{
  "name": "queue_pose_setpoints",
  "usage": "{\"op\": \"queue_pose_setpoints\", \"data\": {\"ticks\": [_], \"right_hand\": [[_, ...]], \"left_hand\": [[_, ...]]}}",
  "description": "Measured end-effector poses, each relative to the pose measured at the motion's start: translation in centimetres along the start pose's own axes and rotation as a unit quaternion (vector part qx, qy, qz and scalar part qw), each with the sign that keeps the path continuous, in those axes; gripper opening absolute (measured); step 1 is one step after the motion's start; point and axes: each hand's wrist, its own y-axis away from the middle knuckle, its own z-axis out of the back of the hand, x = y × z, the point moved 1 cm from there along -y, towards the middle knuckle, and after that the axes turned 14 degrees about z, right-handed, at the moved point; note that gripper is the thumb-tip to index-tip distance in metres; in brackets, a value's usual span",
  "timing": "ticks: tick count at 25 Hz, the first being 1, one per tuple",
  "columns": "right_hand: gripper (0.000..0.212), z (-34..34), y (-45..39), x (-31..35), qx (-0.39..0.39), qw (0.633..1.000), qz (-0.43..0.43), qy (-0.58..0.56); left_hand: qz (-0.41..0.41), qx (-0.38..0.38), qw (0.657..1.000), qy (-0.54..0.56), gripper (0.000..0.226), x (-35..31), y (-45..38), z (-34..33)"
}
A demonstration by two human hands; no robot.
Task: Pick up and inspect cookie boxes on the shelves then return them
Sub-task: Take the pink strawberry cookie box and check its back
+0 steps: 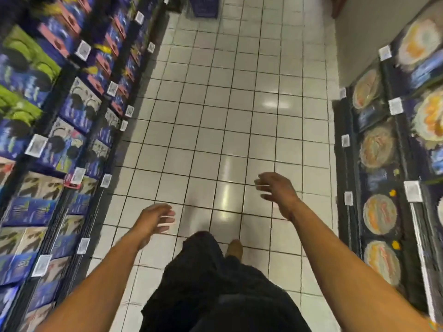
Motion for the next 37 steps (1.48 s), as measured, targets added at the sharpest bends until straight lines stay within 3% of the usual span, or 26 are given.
{"op": "queue_pose_setpoints", "data": {"ticks": [4, 7, 12, 17, 20, 23, 27, 32, 37], "right_hand": [[0.009, -4.7, -14.1, 15.8, 0.058, 0.989, 0.135, -0.019], [0.012, -7.3, -24.1, 21.8, 0.056, 0.986, 0.155, -0.014], [0.010, -8.4, -35.7, 20.5, 0.011, 1.000, 0.015, 0.003], [0.022, -3.0, -42.6, 19.0, -0.094, 0.987, -0.124, 0.035], [0.021, -0.4, -47.1, 20.1, -0.146, 0.971, -0.186, 0.027], [0.019, 0.5, -55.6, 23.1, -0.150, 0.968, -0.201, 0.029], [0.016, -0.9, -69.4, 31.1, -0.114, 0.977, -0.178, 0.039], [0.013, -6.7, -88.2, 47.4, 0.004, 0.994, -0.072, 0.077], [0.012, -16.3, -102.2, 62.0, 0.117, 0.987, 0.057, 0.092]], "left_hand": [[0.003, -0.064, 0.994, 0.085, 0.015, -9.6, -4.8, 5.7], [-0.004, -0.063, 0.991, 0.121, 0.011, -19.5, -9.5, 6.5], [-0.012, 0.007, 0.995, 0.100, 0.015, -39.1, -15.6, 1.2], [-0.065, 0.088, 0.992, 0.058, 0.011, -61.4, -18.7, -5.0], [-0.117, 0.093, 0.988, 0.045, 0.010, -73.0, -21.1, -7.1], [-0.146, 0.072, 0.986, 0.045, 0.012, -82.5, -25.4, -8.4], [-0.069, 0.024, 0.996, 0.042, 0.013, -87.1, -31.7, -8.1], [0.058, -0.028, 0.990, 0.126, 0.019, -90.1, -36.5, -4.7], [0.054, -0.085, 0.967, 0.236, 0.013, -96.6, -40.0, 0.5]]}}
